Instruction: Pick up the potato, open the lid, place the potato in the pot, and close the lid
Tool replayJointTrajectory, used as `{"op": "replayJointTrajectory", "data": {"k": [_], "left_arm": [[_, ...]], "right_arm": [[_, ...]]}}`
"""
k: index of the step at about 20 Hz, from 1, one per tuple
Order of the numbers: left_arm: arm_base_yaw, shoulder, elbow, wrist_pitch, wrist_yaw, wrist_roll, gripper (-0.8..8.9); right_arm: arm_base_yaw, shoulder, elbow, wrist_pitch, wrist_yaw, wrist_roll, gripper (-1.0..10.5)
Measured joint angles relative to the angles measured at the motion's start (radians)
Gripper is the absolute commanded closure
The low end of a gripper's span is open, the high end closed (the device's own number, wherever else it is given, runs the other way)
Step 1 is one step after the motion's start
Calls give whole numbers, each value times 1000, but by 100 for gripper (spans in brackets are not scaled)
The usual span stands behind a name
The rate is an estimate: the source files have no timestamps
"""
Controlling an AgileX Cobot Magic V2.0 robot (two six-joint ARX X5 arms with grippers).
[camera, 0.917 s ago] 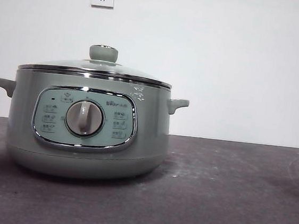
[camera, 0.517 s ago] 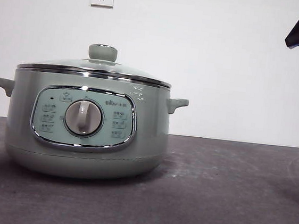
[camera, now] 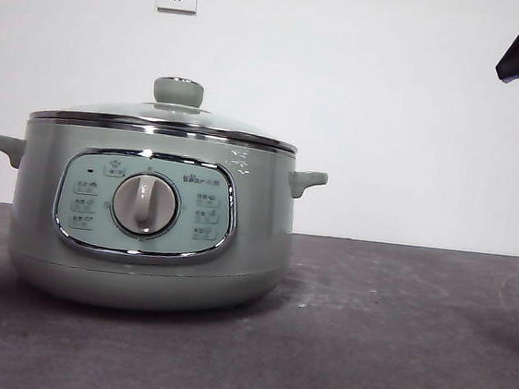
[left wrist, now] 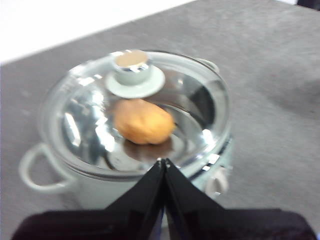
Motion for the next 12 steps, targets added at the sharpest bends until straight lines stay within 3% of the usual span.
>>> {"op": "replayJointTrajectory", "data": {"k": [5, 12], "left_arm": [[224, -147, -54, 82, 68, 79, 817], [505, -370, -393, 294, 179, 84, 817]], "right_arm": [[0, 0, 0, 0, 0, 0, 946], [0, 0, 0, 0, 0, 0, 946]]}}
